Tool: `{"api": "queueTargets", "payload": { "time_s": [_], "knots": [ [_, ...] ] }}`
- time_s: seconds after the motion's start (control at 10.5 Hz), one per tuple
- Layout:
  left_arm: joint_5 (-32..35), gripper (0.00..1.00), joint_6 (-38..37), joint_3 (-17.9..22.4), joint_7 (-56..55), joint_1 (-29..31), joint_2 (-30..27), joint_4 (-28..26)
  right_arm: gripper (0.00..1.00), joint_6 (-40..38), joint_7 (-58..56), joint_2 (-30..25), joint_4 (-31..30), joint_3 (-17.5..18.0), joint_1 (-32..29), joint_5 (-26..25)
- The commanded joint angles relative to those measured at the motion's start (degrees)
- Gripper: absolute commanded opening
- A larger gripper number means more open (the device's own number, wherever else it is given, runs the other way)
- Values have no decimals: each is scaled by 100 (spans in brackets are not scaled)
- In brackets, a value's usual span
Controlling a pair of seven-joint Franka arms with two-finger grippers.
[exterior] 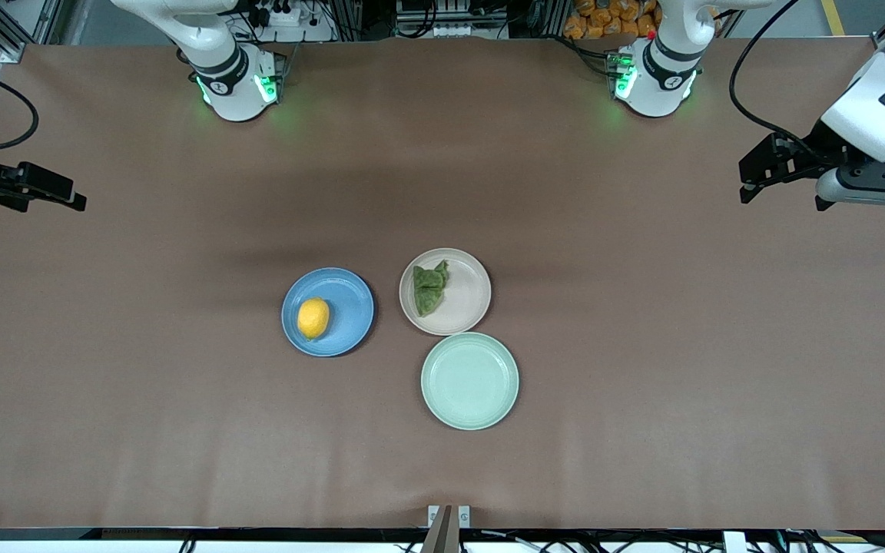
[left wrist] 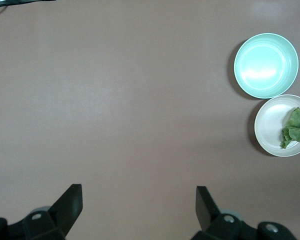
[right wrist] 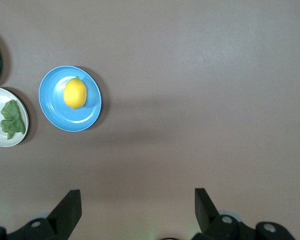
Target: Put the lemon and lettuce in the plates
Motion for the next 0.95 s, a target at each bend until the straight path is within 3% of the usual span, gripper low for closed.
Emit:
{"api": "queueTargets", "payload": {
  "time_s": [0.0, 0.19, 0.86],
  "knots": [
    [-67, 100, -68, -28, -90, 19, 22, 97, 100, 67, -33, -104, -90, 25, 27, -207],
    [-67, 100, -68, -28, -90, 19, 22, 97, 100, 76, -77, -86, -20, 77, 228, -812],
    [-67, 100, -68, -28, -90, 19, 14, 89, 100, 278, -323, -68, 33, 86, 247, -999]
  ]
}}
